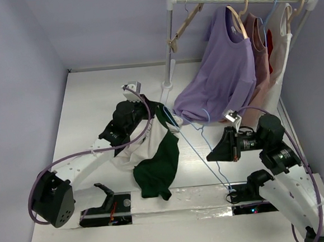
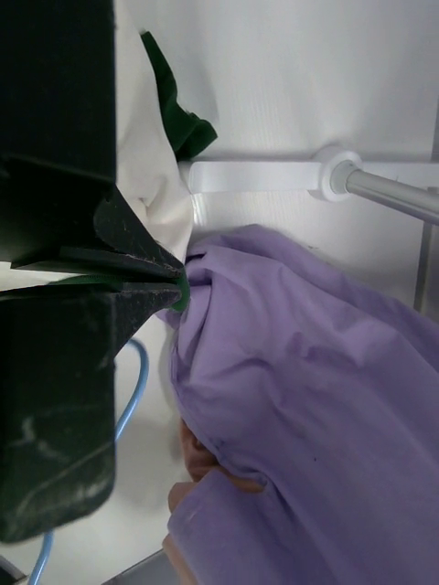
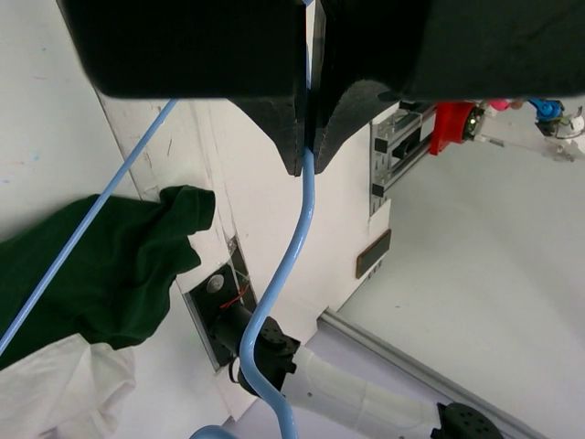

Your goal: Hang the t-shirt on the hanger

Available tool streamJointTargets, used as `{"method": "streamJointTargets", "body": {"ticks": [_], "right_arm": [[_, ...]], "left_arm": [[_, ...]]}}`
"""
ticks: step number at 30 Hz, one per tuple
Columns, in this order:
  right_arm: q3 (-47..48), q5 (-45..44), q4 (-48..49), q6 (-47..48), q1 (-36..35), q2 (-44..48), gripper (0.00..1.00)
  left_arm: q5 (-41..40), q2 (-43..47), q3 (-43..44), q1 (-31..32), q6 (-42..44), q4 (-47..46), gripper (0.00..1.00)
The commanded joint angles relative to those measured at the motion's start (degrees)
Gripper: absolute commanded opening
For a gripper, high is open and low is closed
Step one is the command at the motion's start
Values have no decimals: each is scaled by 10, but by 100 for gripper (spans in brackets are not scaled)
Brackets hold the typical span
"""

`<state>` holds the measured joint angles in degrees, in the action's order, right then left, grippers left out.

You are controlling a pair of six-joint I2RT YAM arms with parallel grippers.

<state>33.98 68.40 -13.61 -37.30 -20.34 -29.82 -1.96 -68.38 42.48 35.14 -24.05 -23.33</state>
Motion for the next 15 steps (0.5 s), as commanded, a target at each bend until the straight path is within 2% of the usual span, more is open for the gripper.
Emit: {"method": "streamJointTargets", "body": {"ticks": [1, 5, 13, 15], "right_arm": [[0, -5, 33, -9, -6, -8, 0], [-10, -21, 51, -8, -24, -32, 0], [-20, -85, 130, -32, -132, -73, 0], [-15, -115, 130, -32, -132, -71, 0]], "left_arm": [[17, 38, 7, -2, 0, -47, 0], [42, 47, 4, -2, 1, -47, 0], [67, 58, -6, -2, 3, -38, 0], [65, 68, -9, -2, 4, -31, 0]]}}
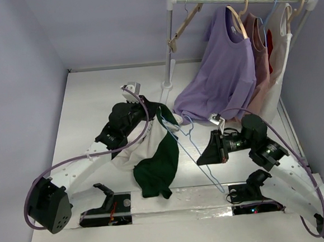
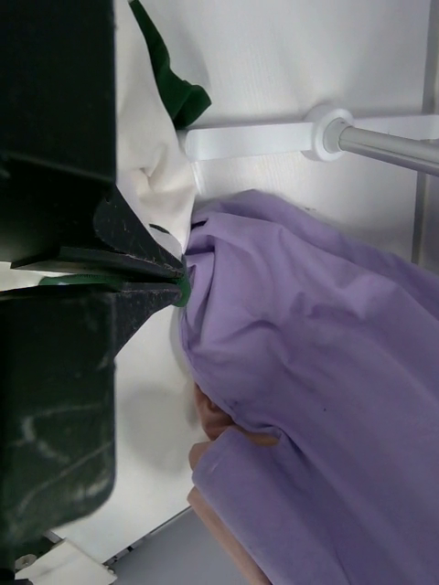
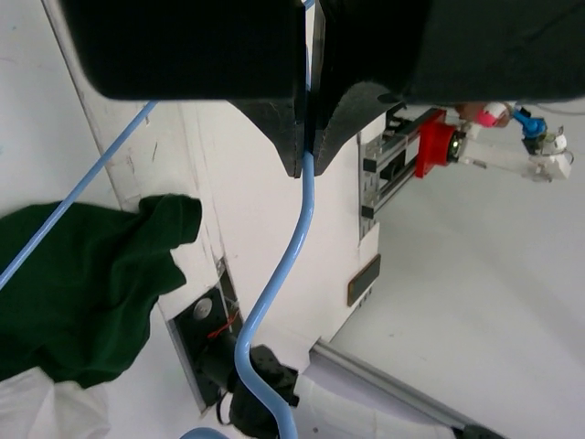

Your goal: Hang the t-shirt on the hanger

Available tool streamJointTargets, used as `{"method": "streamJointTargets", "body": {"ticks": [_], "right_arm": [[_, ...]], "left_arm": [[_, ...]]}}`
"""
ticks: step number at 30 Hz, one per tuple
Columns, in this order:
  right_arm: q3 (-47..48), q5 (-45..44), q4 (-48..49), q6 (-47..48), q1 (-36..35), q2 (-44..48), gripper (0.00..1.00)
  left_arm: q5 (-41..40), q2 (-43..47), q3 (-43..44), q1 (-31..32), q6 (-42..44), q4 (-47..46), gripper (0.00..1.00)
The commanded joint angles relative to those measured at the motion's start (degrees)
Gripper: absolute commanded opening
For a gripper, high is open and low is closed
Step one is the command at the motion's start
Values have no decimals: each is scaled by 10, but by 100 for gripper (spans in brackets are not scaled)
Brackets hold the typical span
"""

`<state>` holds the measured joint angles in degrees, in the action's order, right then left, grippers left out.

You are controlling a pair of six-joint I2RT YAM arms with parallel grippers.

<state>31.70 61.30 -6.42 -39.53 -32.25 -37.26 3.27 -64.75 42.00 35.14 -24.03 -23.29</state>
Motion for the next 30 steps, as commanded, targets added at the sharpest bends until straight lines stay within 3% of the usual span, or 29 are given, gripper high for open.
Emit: {"method": "streamJointTargets", "body": {"ticks": [1, 7, 11, 19, 26, 30], "right_arm": [[10, -51, 80, -12, -13, 14, 0], [18, -168, 127, -13, -13, 28, 0], [-6, -167, 237, -46, -24, -35, 0], [33, -201, 297, -30, -62, -185, 0], [32, -276, 491, -26, -75, -241, 0], [91, -348, 454, 59, -137, -228, 0]], "left_arm": [[12, 35, -6, -2, 3, -30, 0], [8, 92, -30, -2, -23, -17, 0], [26, 126, -25, 3, -28, 0, 0], [71, 147, 56, 55, 0, 85, 0], [-26, 182, 105, 142, -8, 162, 0], [-88, 209, 131, 167, -20, 212, 0]]}}
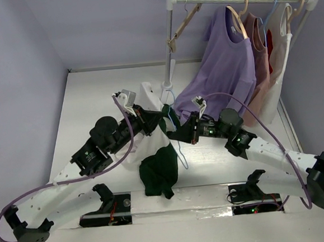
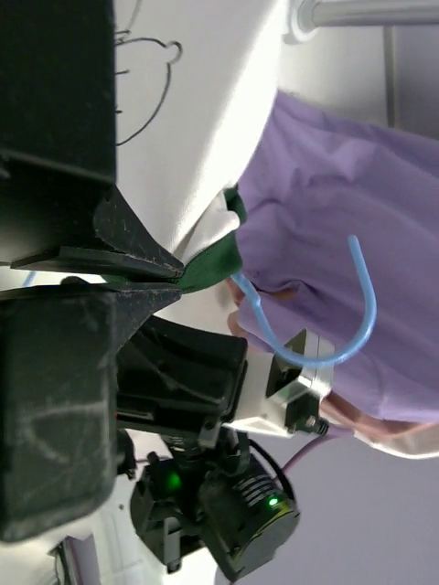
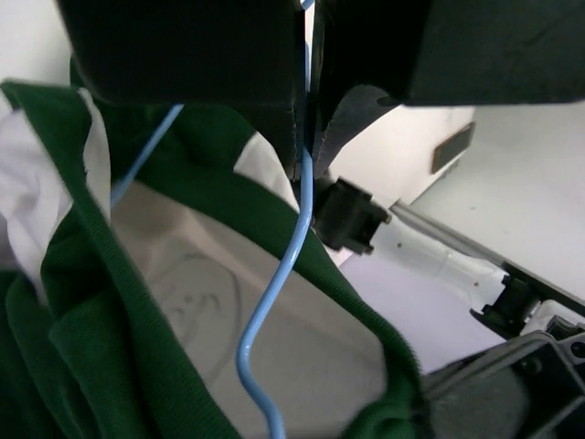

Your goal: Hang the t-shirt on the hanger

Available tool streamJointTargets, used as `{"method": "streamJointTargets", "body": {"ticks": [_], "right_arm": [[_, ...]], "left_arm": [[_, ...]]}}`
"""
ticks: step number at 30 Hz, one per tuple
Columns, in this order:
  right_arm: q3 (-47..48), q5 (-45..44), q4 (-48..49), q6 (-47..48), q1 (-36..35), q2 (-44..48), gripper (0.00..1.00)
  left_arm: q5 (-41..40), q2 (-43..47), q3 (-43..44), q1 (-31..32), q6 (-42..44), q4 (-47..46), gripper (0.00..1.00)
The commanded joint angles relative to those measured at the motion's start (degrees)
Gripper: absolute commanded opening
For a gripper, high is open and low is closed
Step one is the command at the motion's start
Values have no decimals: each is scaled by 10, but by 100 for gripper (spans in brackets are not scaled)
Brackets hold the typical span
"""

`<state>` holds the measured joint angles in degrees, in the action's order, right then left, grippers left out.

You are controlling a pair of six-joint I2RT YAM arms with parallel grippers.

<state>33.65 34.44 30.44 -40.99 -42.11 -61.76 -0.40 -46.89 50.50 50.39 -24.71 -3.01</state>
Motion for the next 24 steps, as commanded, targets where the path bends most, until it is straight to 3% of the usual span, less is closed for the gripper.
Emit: {"method": "streamJointTargets", "body": {"ticks": [1, 5, 7, 12, 17, 18, 19, 22, 24], "right_arm": [[84, -120, 68, 92, -53, 25, 0], [79, -231, 76, 142, -92, 38, 0], [67, -250, 109, 148, -92, -17, 0], [114, -247, 183, 190, -92, -163, 0], [69, -219, 311, 188, -92, -155, 0], [61, -214, 318, 193, -92, -146, 0], [54, -206, 321, 197, -92, -138, 0], [19, -185, 333, 203, -92, -84, 0], [-1, -167, 328, 198, -92, -48, 0]], "left_arm": [[-60, 34, 50, 22, -14, 13, 0], [-43, 39, 45, 38, -22, -1, 0], [-37, 37, 36, 50, -24, -20, 0], [-75, 45, 36, 93, -21, -1, 0], [-177, 96, 25, 103, -31, 61, 1], [-194, 112, 22, 103, -32, 76, 9], [-211, 119, 20, 103, -32, 84, 25], [-301, 137, 15, 103, -42, 118, 48], [-360, 140, 11, 103, -46, 121, 57]]}}
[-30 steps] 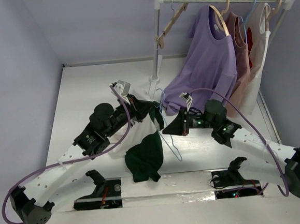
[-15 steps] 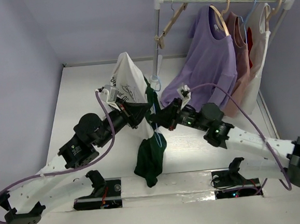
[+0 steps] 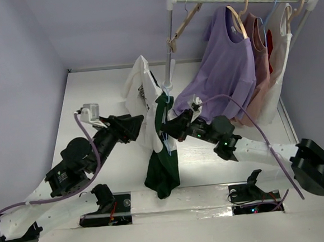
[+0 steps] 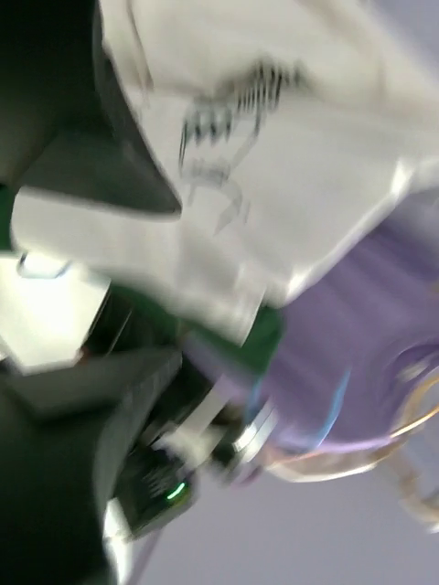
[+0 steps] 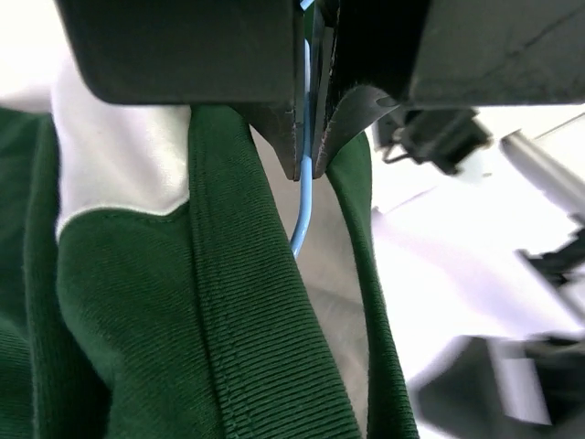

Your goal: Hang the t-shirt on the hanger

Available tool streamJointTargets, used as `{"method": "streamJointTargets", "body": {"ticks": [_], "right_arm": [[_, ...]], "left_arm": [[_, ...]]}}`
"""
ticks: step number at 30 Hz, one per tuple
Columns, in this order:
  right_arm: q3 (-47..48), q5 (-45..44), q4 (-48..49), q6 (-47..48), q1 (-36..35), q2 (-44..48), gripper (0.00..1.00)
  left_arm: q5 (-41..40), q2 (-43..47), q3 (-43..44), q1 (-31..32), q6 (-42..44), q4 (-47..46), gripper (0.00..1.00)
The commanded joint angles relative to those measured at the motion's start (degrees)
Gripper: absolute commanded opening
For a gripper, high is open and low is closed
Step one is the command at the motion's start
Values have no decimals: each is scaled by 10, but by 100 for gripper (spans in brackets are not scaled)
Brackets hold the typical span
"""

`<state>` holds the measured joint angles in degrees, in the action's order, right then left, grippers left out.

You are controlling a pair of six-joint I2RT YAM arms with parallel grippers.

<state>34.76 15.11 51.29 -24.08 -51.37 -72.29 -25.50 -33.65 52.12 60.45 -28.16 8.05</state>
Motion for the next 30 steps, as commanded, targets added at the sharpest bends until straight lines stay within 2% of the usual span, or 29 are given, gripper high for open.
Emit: {"method": "streamJointTargets", "body": {"ticks": [1, 5, 7, 9, 12, 15, 19, 21, 26, 28, 30], "right_arm": [[-19, 50, 117, 27, 0, 67, 0], [-42, 102, 89, 4, 0, 110, 0], [-48, 131, 77, -3, 0, 129, 0], [-55, 144, 54, -10, 0, 160, 0], [-61, 173, 41, -26, 6, 195, 0], [-64, 192, 33, -36, 11, 218, 0], [-60, 211, 23, -46, 11, 239, 0], [-58, 217, 7, -47, 11, 253, 0], [-58, 214, -34, -33, 16, 277, 0], [-57, 218, -36, -32, 16, 278, 0], [-55, 218, -34, -33, 16, 279, 0]], "left_arm": [[-127, 6, -9, 3, -8, 6, 63], [-204, -45, -12, -20, 16, -17, 66], [-193, -79, -12, -63, 41, -58, 68], [-119, -103, -16, -129, 80, -120, 69], [-53, -135, -21, -173, 130, -186, 71], [-27, -172, -26, -192, 176, -253, 73], [30, -227, -9, -236, 195, -295, 76], [79, -244, -5, -256, 207, -329, 77], [192, -251, 9, -256, 253, -355, 80], [210, -263, 11, -262, 259, -367, 76], [233, -291, 36, -262, 267, -353, 49]]}}
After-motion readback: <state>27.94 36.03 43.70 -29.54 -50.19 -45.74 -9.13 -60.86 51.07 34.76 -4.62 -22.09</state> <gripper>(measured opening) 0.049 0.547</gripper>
